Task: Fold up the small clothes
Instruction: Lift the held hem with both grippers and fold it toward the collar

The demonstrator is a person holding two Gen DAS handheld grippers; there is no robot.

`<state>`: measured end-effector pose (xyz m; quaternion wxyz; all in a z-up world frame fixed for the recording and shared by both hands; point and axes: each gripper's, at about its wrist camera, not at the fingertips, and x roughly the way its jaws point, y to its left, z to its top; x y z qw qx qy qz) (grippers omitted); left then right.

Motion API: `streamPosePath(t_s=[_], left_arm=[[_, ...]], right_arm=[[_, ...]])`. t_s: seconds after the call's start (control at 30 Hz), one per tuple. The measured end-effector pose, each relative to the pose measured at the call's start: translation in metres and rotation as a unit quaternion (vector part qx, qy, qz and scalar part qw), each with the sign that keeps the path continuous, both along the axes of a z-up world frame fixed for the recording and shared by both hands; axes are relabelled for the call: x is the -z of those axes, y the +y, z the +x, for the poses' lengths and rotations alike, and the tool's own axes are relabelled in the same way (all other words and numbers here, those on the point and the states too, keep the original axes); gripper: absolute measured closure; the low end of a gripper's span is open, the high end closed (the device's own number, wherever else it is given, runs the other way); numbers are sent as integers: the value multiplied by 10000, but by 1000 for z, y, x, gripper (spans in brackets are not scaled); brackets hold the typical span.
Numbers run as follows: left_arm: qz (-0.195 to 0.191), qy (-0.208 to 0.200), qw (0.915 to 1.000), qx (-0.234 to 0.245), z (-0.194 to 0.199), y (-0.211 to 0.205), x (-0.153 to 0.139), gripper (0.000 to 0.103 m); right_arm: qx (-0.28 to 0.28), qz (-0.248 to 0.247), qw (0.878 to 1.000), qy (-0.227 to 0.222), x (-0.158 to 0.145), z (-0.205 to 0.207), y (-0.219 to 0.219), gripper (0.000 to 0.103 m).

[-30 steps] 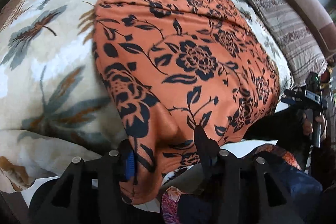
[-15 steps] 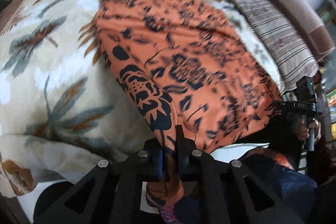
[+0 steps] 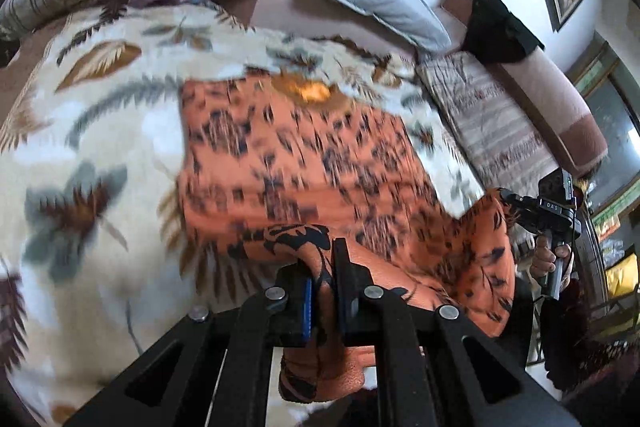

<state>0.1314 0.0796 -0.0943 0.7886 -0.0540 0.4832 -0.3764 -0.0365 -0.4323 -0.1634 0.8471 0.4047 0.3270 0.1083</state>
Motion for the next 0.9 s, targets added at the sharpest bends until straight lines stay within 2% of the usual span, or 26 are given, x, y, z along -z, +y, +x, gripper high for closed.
streamPosePath(t_s=[0.13,0.23,0.37,0.47,0.53,0.57,0.6,0.63,0.73,0.8,0.9], left_arm=[[140,7,9997,-187,58,-17,-2,94],[191,233,9985,-455,113,-31,14,94],[270,584,9957,-660,148,-41,44,94],[285,571,9962,-596,145,-41,56,94],[240,534,9965,-594,141,-37,58,94],[185,559,9962,-637,140,-34,59,94],[108,603,9957,-691,138,-30,60,94],[60,621,9955,-717,137,-28,59,94],[25,597,9954,-751,130,-25,57,94],[11,616,9951,-772,126,-24,55,94],[-30,654,9945,-817,120,-22,52,94]], right_arm=[[533,25,9982,-257,-18,59,-39,90],[932,178,9950,-328,-19,107,-72,90],[826,448,9956,-51,-3,145,-83,89],[380,145,9990,183,9,149,-63,85],[60,-101,9987,500,21,148,-48,75],[-3,-158,9981,596,25,147,-43,54],[-44,-162,9980,609,27,142,-37,28],[-34,-125,9989,443,27,134,-32,23],[-237,-347,9991,87,16,128,-16,21],[-390,-643,9971,124,14,133,-3,19],[-764,-958,9919,344,26,149,15,19]])
